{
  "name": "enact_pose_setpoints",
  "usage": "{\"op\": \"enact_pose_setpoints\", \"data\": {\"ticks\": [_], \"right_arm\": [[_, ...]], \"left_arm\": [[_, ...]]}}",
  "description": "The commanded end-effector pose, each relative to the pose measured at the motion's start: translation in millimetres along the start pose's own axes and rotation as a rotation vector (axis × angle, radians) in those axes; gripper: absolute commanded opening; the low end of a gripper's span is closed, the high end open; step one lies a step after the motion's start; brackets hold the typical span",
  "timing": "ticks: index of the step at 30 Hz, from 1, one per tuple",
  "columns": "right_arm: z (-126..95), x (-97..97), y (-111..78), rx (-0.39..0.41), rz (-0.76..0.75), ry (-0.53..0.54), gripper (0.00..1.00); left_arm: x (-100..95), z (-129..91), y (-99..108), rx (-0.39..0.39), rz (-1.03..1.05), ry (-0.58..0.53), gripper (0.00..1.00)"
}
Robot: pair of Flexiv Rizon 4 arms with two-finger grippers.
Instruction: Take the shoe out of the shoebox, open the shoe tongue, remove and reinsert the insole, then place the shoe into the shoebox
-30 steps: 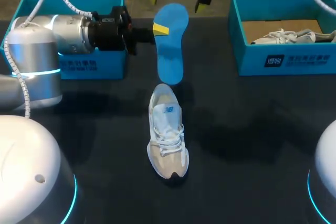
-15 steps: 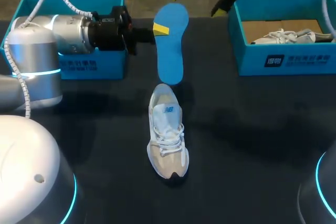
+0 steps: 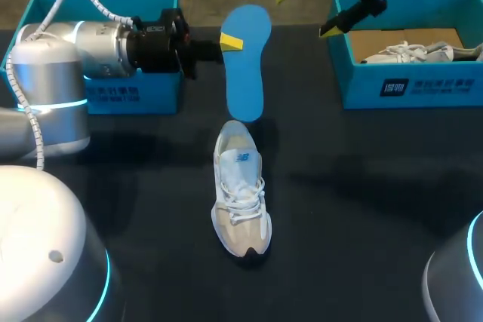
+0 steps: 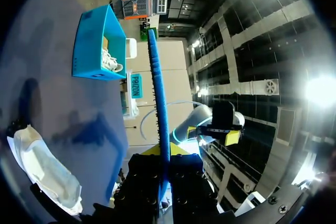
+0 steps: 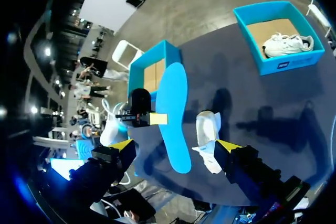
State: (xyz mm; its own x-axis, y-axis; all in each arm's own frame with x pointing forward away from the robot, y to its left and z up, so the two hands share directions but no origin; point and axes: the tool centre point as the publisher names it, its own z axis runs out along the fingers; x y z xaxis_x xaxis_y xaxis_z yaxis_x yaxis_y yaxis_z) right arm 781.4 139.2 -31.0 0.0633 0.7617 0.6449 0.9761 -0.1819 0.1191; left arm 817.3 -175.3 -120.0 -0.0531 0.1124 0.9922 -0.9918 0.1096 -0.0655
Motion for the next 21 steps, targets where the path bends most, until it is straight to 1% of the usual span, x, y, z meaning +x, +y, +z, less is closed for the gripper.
{"op": "enact_pose_setpoints", "data": {"ticks": [1,6,10,17,21], "right_arm": [[2,-9.3,-0.7,0.012,-0.012,0.421,1.0],[9,-15.1,-3.5,0.019,-0.036,0.447,1.0],[12,-19.0,-4.8,0.015,-0.037,0.491,1.0],[20,-26.7,-6.0,0.025,-0.03,0.5,1.0],[23,-27.7,-7.4,0.033,-0.042,0.504,1.0]], "left_arm": [[0.2,0,0,-0.001,0.0,-0.003,0.0],[0.2,0,0,-0.001,0.0,-0.003,0.0],[0.2,0,0,-0.001,0.0,-0.003,0.0],[0.2,0,0,-0.001,0.0,-0.003,0.0],[0.2,0,0,-0.001,0.0,-0.003,0.0]]}}
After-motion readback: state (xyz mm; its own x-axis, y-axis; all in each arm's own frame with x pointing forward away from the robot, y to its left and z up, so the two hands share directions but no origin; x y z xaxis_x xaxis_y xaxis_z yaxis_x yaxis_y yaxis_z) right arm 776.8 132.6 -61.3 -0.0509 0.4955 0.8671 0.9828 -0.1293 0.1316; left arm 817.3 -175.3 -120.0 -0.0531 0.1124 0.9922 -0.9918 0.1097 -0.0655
